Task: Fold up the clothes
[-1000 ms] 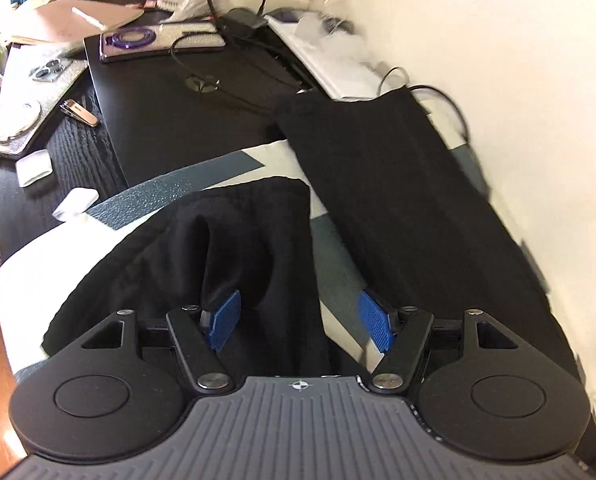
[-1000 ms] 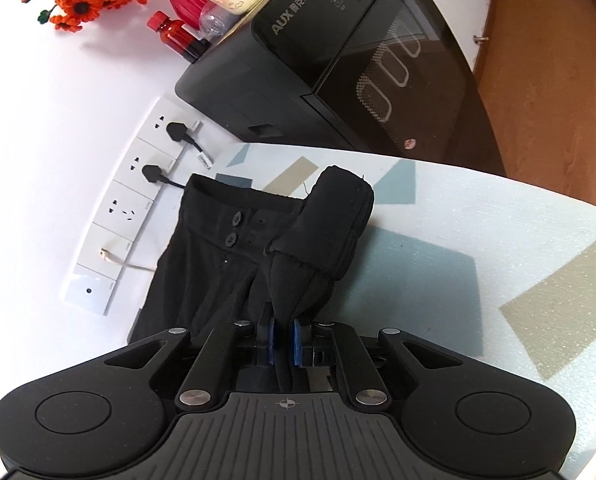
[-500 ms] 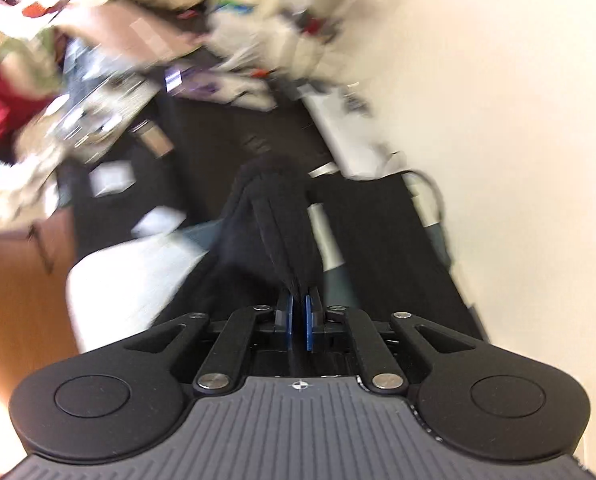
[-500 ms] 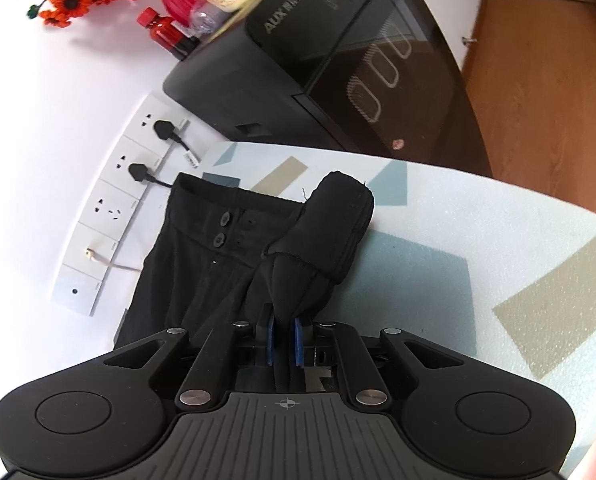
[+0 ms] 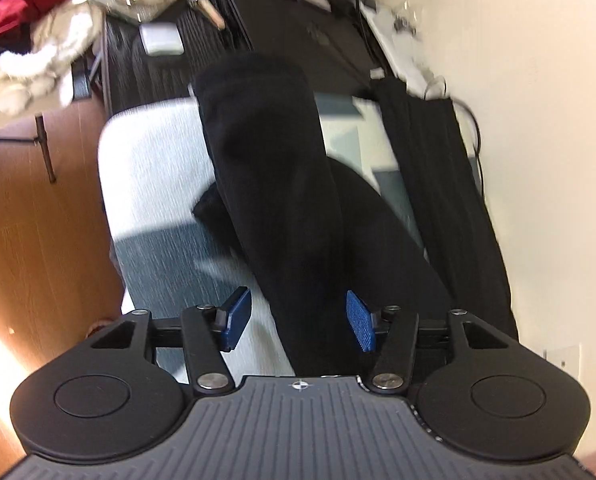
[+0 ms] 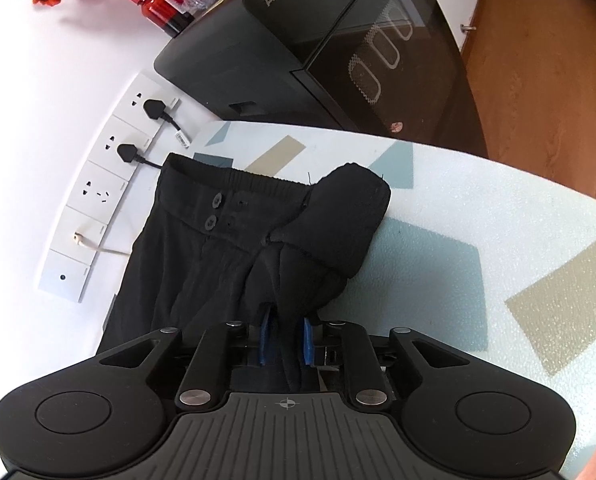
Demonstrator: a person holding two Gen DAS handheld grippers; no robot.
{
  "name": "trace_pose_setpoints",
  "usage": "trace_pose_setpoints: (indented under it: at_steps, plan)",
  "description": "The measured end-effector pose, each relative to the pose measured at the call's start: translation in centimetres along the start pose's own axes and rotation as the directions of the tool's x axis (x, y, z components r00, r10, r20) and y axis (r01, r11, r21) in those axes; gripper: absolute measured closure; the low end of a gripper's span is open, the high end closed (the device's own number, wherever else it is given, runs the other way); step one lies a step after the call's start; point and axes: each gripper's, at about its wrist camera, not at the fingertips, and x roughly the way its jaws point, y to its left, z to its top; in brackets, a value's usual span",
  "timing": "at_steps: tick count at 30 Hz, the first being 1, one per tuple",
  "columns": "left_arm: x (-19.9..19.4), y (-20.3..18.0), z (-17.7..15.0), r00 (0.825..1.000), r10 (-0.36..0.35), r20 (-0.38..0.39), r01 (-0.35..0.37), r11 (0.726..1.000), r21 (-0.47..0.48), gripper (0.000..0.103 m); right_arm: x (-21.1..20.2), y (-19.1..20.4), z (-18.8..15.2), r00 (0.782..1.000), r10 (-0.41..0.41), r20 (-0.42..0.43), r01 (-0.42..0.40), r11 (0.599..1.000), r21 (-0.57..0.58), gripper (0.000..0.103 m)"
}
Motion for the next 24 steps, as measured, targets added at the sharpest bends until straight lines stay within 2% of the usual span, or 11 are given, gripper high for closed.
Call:
trace_pose_setpoints:
  at_steps: [2, 5, 8, 11, 15, 16, 17, 18, 19, 21, 24]
  plan:
    - [0.4, -0.3, -0.8, 0.999, -0.021, -0.025, 0.022, 1.0, 0.01, 0.048, 0.0, -0.3, -0.2, 1.0, 0.002, -0.006, -0.002, 1.0, 0.005, 0.087]
    - [0.4, -1.1, -2.2, 0.998, -0.053, -0.015, 0.054, 0.996, 0.066, 0.045, 0.0, -0.8, -0.5, 1.0, 0.008, -0.01, -0.007, 1.0, 0.013, 0.086]
    - [0.9, -1.6, -3.1, 0.995, -0.097, -0.019, 0.098, 0.992, 0.079, 0.045, 0.1, -1.1, -0.6, 1.0, 0.014, -0.013, -0.013, 1.0, 0.025, 0.086]
    - [1.2, -2.0, -3.9, 0.987, -0.152, 0.053, 0.144, 0.98, 0.135, 0.047, 0.3, -1.5, -0.5, 1.0, 0.026, -0.013, -0.026, 0.998, 0.052, 0.086]
    - [1.8, -1.9, -5.2, 0.981, -0.17, 0.098, 0.149, 0.969, 0.198, 0.047, 1.1, -1.4, -0.5, 0.999, 0.024, -0.043, -0.023, 0.999, 0.036, 0.075]
    - [1.7, -1.8, -5.2, 0.982, -0.159, 0.103, 0.137, 0.972, 0.188, 0.053, 1.2, -1.4, -0.5, 0.999, 0.018, -0.049, -0.016, 0.999, 0.031, 0.075]
    - [1.8, -1.7, -5.1, 0.987, -0.137, 0.089, 0.121, 0.979, 0.162, 0.085, 1.4, -1.4, -0.6, 0.998, 0.01, -0.054, -0.009, 1.0, 0.029, 0.076]
    - [2.1, -1.3, -4.9, 0.99, -0.127, 0.056, 0.12, 0.986, 0.117, 0.095, 1.5, -1.4, -0.7, 0.998, 0.012, -0.057, -0.01, 0.999, 0.034, 0.078]
    - [1.9, -0.6, -4.6, 0.987, -0.15, 0.054, 0.146, 0.987, 0.061, 0.095, 1.5, -1.5, -0.6, 0.998, 0.017, -0.058, -0.015, 0.999, 0.039, 0.081]
    - [0.4, -0.3, -4.0, 0.976, -0.191, 0.107, 0.189, 0.982, 0.02, 0.096, 1.3, -1.2, -0.4, 0.998, 0.035, -0.052, -0.033, 0.999, 0.033, 0.093]
    - [-3.8, -2.7, -3.3, 0.935, -0.297, 0.196, 0.28, 0.954, 0.106, 0.097, 0.3, -0.2, 0.2, 0.996, 0.085, -0.037, -0.086, 0.996, -0.019, 0.096]
